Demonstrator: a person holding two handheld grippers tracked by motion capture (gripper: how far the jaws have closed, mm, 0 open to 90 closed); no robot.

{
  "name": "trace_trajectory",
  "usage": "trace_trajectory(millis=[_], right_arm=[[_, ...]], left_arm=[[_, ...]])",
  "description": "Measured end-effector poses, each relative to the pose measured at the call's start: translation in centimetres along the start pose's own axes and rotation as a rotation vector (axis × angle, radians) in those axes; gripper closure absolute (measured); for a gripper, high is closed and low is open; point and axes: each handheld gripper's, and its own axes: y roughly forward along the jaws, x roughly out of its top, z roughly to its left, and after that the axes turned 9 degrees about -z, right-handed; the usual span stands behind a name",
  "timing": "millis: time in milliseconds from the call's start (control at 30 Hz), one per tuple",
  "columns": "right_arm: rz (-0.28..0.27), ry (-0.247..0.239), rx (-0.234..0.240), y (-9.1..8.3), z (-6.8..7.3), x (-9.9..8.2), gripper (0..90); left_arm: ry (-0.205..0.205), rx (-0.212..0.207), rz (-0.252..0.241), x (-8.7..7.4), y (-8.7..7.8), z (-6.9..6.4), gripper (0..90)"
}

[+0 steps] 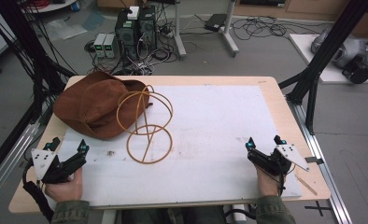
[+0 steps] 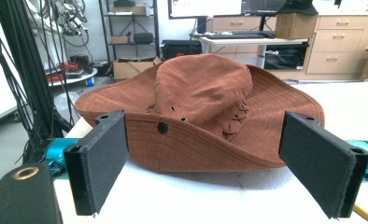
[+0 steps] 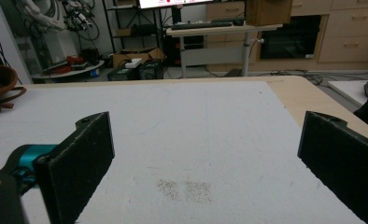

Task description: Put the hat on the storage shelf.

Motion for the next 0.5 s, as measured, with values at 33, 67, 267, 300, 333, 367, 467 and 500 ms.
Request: trace_trajectory(millis=[33,67,267,300,333,367,467,500], right_arm=[[0.001,0.000,-0.002,-0.03,0.00,0.01,2.9],[0.000,0.003,-0.002,-0.04,0.00,0.01,2.9],[0.000,-0.002,0.000,-0.03,0.02,-0.01,2.9],[-0.002,-0.004,0.002,-0.01,0.01,0.00,2.9],[-0.003,-0.004,0.003,-0.01,0.02,0.00,2.9],[0.000,-0.002,0.001,-0.02,0.02,-0.01,2.9],[0.001,0.001,0.002,-0.04,0.00,-0.01,2.9],[0.000,0.003,0.002,-0.03,-0.01,0.00,2.9]], left_arm=[[0.000,-0.001,-0.001,0.00,0.00,0.00,16.2],[0.000,-0.001,-0.001,0.00,0.00,0.00,16.2],[-0.012,-0.009,-0.009,-0.01,0.03,0.04,15.8],[-0.019,-0.014,-0.008,0.01,0.08,0.09,15.0],[-0.019,-0.014,-0.008,0.01,0.08,0.09,14.0],[-0.018,-0.011,-0.005,0.01,0.16,0.10,14.0],[-0.009,-0.015,0.003,0.28,0.26,0.16,14.0],[0.011,-0.018,-0.004,0.70,0.22,0.16,14.0]])
